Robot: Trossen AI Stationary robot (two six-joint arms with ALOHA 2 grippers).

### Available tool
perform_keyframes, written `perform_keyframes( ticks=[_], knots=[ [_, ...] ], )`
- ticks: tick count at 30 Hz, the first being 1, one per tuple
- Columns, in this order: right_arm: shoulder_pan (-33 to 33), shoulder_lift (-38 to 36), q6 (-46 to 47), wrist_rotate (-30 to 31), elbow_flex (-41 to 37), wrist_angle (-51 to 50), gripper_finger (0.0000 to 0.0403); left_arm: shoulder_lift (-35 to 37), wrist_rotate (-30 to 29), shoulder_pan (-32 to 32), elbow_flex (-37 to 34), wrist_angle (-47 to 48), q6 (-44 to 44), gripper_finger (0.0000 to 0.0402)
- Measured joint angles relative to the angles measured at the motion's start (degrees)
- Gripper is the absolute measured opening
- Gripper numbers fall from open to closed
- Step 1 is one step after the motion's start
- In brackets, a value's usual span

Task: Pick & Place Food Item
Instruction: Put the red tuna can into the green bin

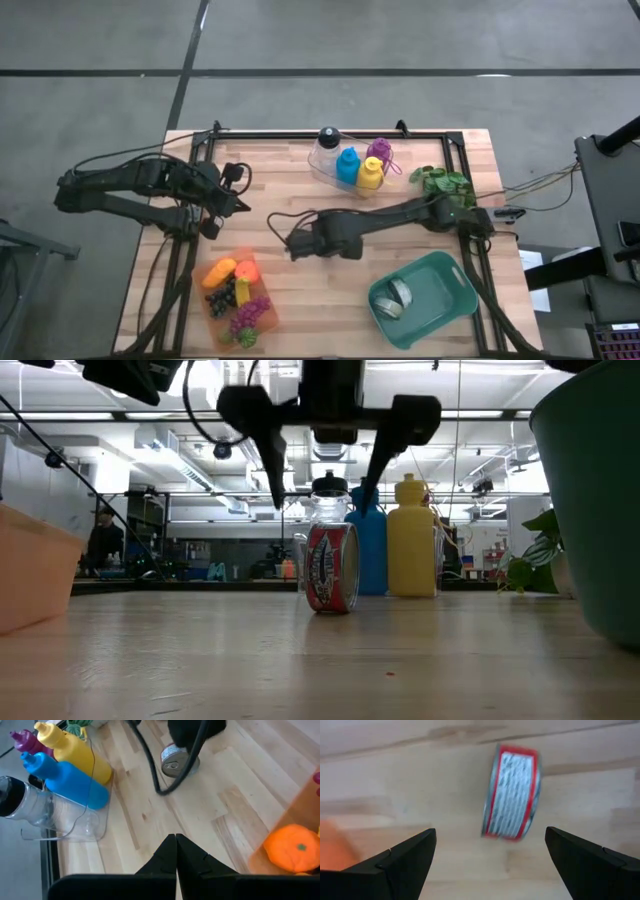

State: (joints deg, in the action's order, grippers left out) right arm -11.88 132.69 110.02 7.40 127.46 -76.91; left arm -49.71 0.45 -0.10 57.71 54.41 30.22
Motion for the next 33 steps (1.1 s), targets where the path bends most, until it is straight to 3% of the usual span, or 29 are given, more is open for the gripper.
perform_keyframes(
  ticks=[8,22,33],
  knots=[
    [1.0,5.1,-0.2,0.3,5.7,-6.1,0.037,0.0,0.6,0.0,0.0,0.0,0.0,0.0001],
    [1.3,5.3,1.0,0.1,-0.8,-5.8,0.037,0.0,0.7,0.0,0.0,0.0,-0.2,0.0001],
    [1.7,5.3,1.0,0.0,-3.8,0.4,0.0367,0.0,0.7,0.0,0.0,0.0,-0.2,0.0001]
  ],
)
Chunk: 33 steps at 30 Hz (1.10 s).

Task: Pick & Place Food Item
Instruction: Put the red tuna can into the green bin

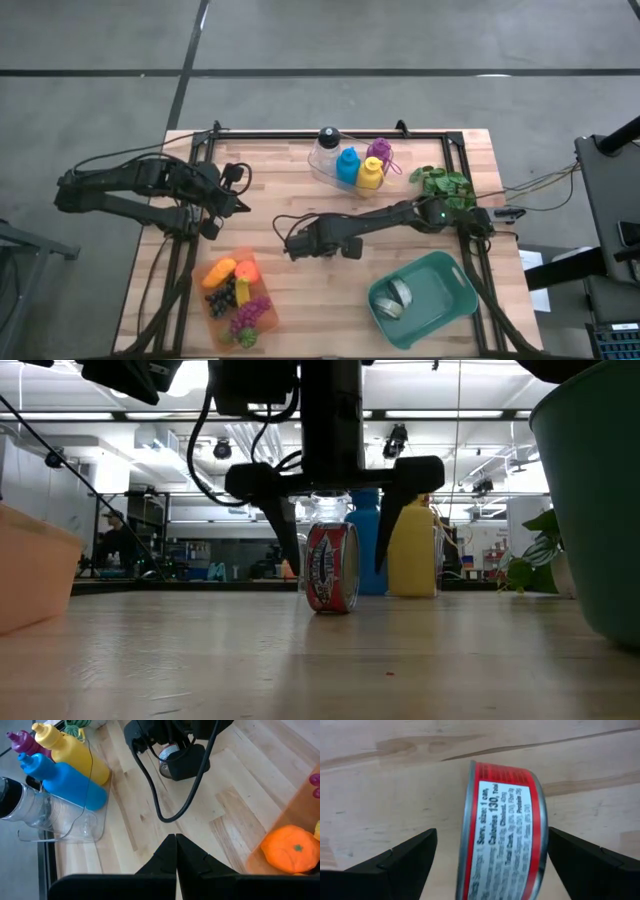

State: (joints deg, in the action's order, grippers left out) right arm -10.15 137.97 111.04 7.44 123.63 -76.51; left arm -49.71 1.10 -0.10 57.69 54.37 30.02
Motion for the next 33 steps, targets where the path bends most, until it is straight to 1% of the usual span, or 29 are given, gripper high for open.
perform_keyframes(
  ticks=[2,4,17,18,28,33],
  knots=[
    [0.1,0.0,0.0,0.0,-0.5,0.0,0.0354,0.0,0.0,0.0,0.0,0.0,0.0,0.0001],
    [0.1,0.0,0.0,0.0,-0.7,0.5,0.0329,0.0,0.0,0.0,0.0,0.0,0.0,0.0001],
    [0.1,0.0,-0.7,0.0,-0.9,1.1,0.0128,0.0,0.0,0.0,0.0,0.0,0.0,0.0001],
    [0.1,0.0,-0.8,0.0,-0.9,1.1,0.0122,0.0,0.0,0.0,0.0,0.0,0.0,0.0001],
    [0.0,0.0,-2.2,0.0,-0.9,1.8,0.0122,0.0,0.0,0.0,0.0,0.0,0.0,0.0001],
    [0.0,0.0,-3.5,-1.5,0.1,2.0,0.0125,0.0,0.0,0.0,0.0,0.0,-0.2,0.0001]
  ],
)
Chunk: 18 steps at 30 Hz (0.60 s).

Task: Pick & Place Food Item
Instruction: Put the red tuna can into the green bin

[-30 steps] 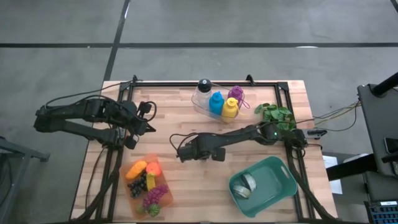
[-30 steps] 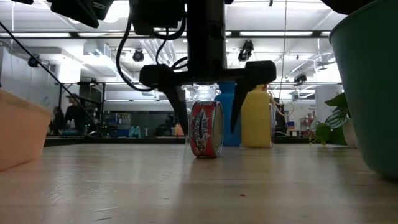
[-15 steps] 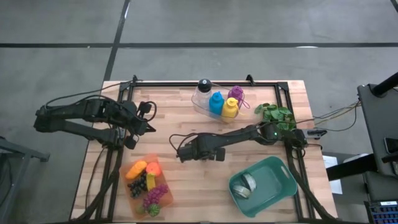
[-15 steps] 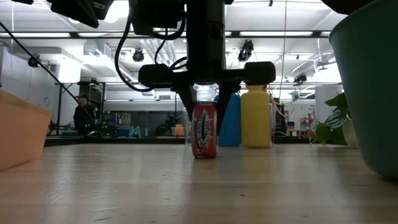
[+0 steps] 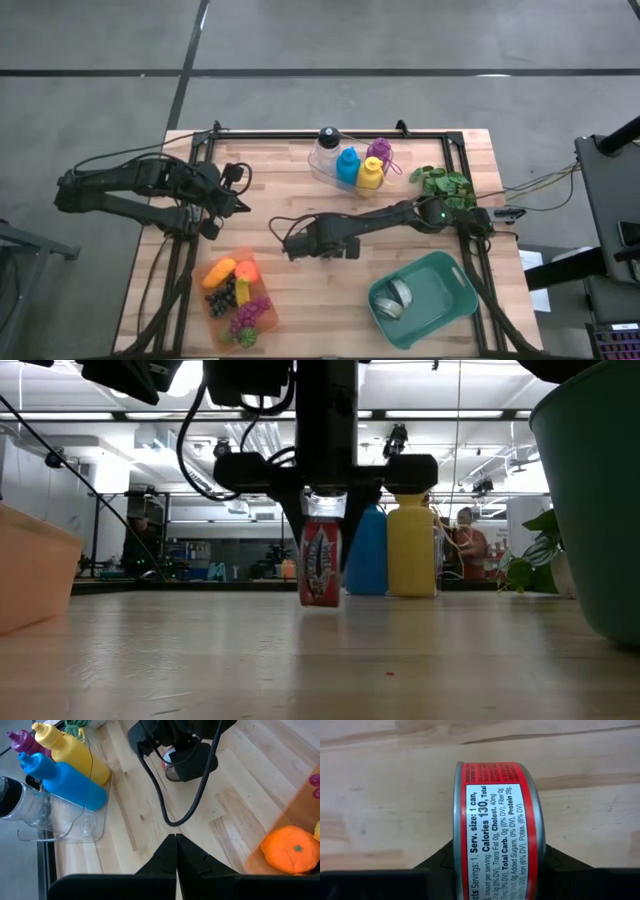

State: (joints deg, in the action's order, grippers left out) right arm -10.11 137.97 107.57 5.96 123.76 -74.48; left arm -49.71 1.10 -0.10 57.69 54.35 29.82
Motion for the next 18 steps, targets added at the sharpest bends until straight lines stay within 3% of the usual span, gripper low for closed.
perform_keyframes(
  ticks=[18],
  knots=[
    [0.0,-0.1,-2.8,0.0,1.5,-0.1,0.0123,0.0,0.0,0.0,0.0,0.0,-1.3,0.0001]
  ],
)
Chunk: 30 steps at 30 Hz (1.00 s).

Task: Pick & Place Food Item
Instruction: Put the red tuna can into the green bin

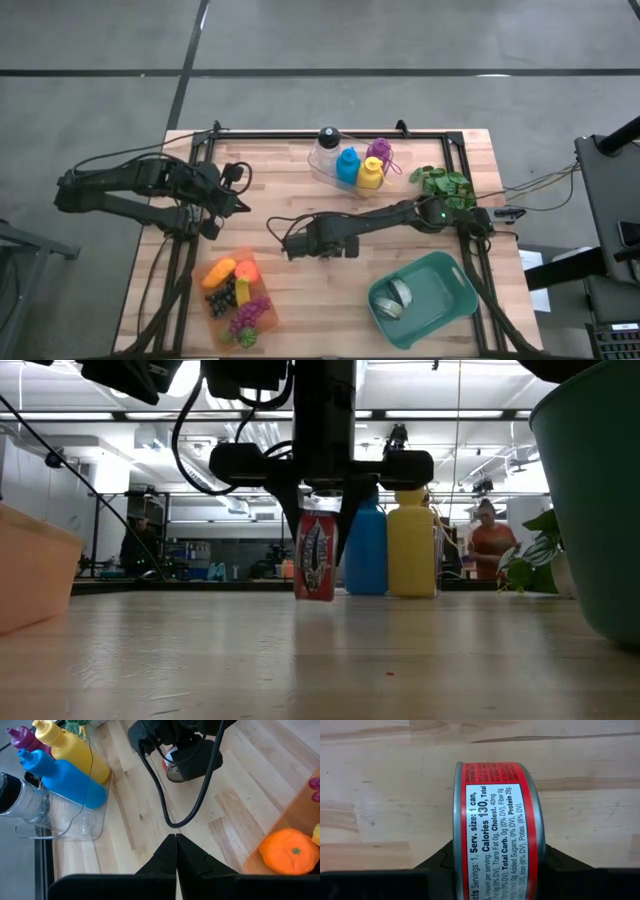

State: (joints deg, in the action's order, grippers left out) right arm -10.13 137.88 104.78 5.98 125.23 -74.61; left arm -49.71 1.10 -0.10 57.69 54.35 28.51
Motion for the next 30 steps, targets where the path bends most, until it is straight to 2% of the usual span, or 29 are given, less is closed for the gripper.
perform_keyframes(
  ticks=[10,22,30],
  knots=[
    [-0.4,-4.4,-1.8,-0.1,0.0,-1.1,0.0122,0.0,0.0,0.0,0.0,0.0,0.0,0.0001],
    [-2.4,-17.4,-1.3,0.6,0.1,-15.5,0.0122,0.0,0.0,0.0,0.0,0.0,0.0,0.0001],
    [-6.4,-25.8,3.5,4.7,-1.9,-15.4,0.0122,0.0,0.0,0.0,0.0,0.0,0.0,0.0001]
  ],
)
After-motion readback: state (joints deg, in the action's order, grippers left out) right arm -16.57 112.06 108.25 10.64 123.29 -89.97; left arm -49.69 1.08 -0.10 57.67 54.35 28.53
